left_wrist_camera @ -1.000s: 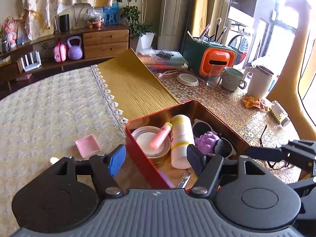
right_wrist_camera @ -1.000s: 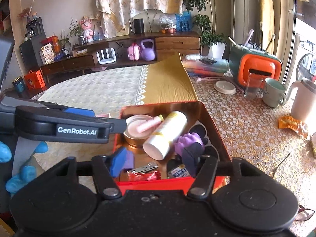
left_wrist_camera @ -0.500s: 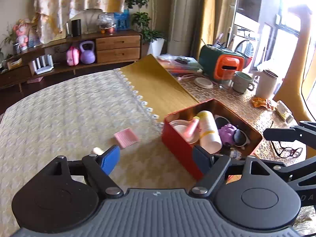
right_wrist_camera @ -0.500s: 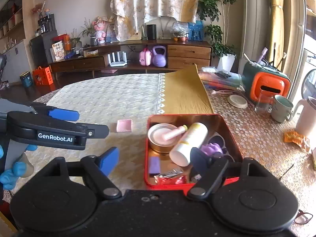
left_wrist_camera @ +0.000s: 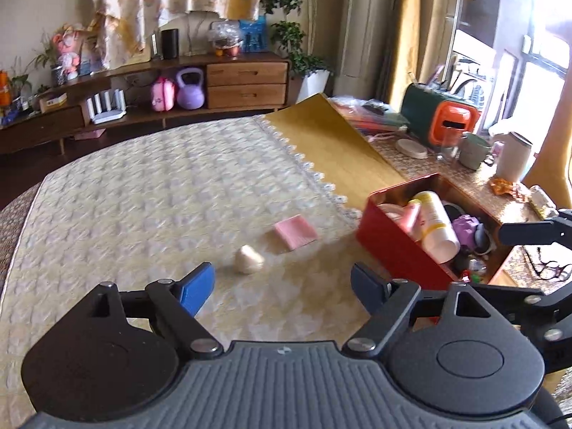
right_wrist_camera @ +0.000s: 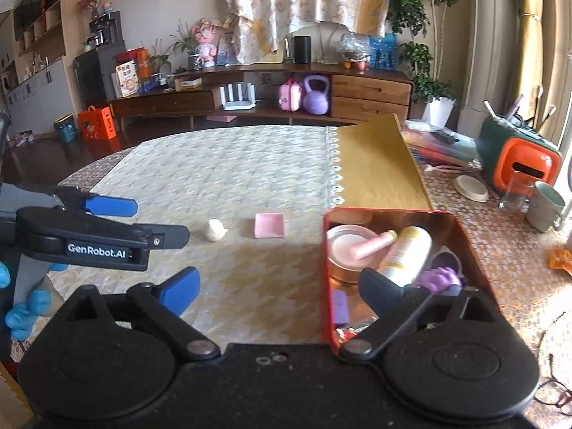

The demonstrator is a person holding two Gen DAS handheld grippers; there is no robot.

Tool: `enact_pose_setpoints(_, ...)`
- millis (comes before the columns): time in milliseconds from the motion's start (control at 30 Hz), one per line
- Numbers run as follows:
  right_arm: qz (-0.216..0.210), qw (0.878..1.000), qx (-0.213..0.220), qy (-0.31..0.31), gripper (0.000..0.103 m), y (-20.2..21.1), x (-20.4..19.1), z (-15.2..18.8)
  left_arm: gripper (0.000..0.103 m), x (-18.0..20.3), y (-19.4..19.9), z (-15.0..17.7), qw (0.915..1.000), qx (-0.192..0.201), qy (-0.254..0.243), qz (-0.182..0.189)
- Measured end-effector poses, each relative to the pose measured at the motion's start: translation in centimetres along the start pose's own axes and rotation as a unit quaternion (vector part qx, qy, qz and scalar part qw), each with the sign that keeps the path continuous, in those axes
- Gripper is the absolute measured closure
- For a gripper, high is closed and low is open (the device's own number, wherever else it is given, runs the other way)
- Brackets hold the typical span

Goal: Organize rigid objects
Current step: 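Withdraw both tools from the box toward the pink soap dish and white piece, then grasp the pink soap dish with the right tool while the left tool grasps the white egg-shaped piece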

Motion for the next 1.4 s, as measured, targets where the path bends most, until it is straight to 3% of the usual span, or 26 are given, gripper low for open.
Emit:
enact_pose_setpoints(67,-0.004,1.0,0.001,0.001,0.001,-0.5,-0.3,-0.1,0.02,-1.0,-0.5,0.3,0.9999,-0.005,0.007,-0.006)
enact_pose_setpoints(433,-0.018,1.0,-0.007,-0.008,0.001,-4.8,-0.9,-3.1,0.02,-3.9,-3.1,1.3,0.9995,-0.009,0.025,-0.015)
enact_pose_setpoints(733,-0.041,0.998,-0.039,-0.014,0.001,-9.8,-1.5,-5.7,0.02,-3.4,-5.7,0.9,0.9996,-0.003,0.015,-0.023)
enact_pose_setpoints(1067,-0.029,0.996,-0.084,-0.031,0.006,-15.7,-0.2,-6.6,0.02,-2.3,-9.1,0.6,0.9996,0.0,0.005,-0.029)
enact_pose_setpoints(1400,-0.022,0.995,-0.096,-0.01,0.008,-18.5,-0.6,-7.0,0.02,-2.5,-11.8,0.2,0.9994,0.001,0.003,-0.035)
Point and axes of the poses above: each gripper's, at about its wrist camera, not at the fingertips, and y roughly against the way its jaws point, x to its right, z to its underside, the point moved 5 cm from there along -y, roughly the way its jaws point, and after that the axes turned 7 degrees about -x, right-handed, at the moved point
